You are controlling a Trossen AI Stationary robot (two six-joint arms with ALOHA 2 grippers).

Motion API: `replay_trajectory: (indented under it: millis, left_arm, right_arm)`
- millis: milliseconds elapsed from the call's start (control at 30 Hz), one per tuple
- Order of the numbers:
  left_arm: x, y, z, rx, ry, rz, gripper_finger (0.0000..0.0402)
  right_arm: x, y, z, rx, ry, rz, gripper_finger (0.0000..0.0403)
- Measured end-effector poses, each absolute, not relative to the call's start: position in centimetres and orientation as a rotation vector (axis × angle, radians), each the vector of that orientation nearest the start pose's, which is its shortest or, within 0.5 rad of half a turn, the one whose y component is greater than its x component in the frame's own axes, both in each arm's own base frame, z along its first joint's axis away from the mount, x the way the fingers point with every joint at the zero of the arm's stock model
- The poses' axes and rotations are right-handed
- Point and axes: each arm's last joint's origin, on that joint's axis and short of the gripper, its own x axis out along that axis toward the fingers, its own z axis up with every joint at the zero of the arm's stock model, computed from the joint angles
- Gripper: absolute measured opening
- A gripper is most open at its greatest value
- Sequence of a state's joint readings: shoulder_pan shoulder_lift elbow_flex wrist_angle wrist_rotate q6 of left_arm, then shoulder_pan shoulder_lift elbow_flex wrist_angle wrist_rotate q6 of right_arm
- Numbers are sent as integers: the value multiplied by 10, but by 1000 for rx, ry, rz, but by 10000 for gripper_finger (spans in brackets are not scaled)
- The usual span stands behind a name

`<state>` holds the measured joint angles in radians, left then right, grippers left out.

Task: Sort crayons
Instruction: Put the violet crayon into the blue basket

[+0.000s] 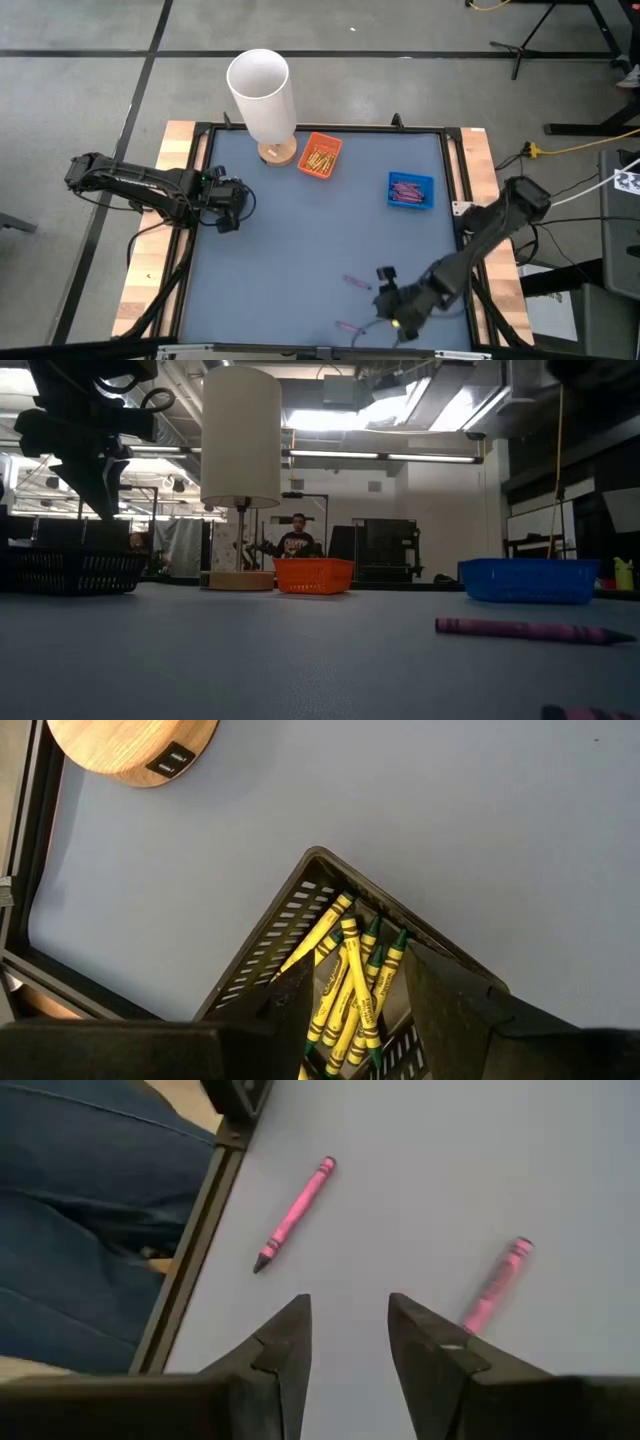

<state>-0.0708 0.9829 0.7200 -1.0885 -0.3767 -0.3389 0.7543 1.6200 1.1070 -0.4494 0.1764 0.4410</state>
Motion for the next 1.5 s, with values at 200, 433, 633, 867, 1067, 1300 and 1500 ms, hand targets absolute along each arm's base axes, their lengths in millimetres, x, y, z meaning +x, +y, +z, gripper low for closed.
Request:
replay_trajectory:
  millis: [200, 433, 633, 867, 1067, 1300, 1500]
  left_arm:
    - [147, 0, 225, 13, 1254, 473, 141]
    - [147, 0, 225, 12, 1254, 472, 141]
    - [147, 0, 225, 11, 1254, 472, 141]
    - [147, 0, 225, 11, 1254, 472, 141]
    - [147, 0, 225, 12, 1254, 471, 141]
    - [147, 0, 225, 12, 1254, 471, 141]
    - [147, 0, 225, 11, 1254, 471, 141]
  right_arm:
    - [238, 266, 180, -126, 885, 328, 131]
    - [252, 294, 142, -58, 783, 382, 131]
    - [257, 297, 139, -40, 716, 345, 131]
    - [263, 303, 136, 19, 641, 344, 131]
    - [266, 307, 123, 15, 643, 344, 131]
    - [268, 309, 116, -11, 664, 329, 131]
    - [267, 308, 116, -20, 674, 325, 131]
